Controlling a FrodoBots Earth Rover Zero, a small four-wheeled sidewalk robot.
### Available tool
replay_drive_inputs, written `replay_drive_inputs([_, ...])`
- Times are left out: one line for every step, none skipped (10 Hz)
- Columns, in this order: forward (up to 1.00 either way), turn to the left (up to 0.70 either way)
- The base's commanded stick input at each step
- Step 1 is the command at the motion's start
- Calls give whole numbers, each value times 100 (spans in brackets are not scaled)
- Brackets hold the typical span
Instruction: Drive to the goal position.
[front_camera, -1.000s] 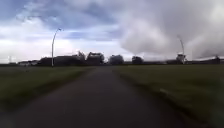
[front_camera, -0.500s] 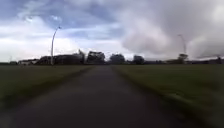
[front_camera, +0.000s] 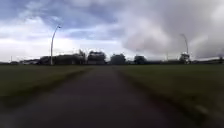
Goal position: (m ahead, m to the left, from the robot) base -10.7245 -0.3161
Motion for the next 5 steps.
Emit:
replay_drive_inputs([100,0])
replay_drive_inputs([100,0])
replay_drive_inputs([100,0])
replay_drive_inputs([100,0])
replay_drive_inputs([100,0])
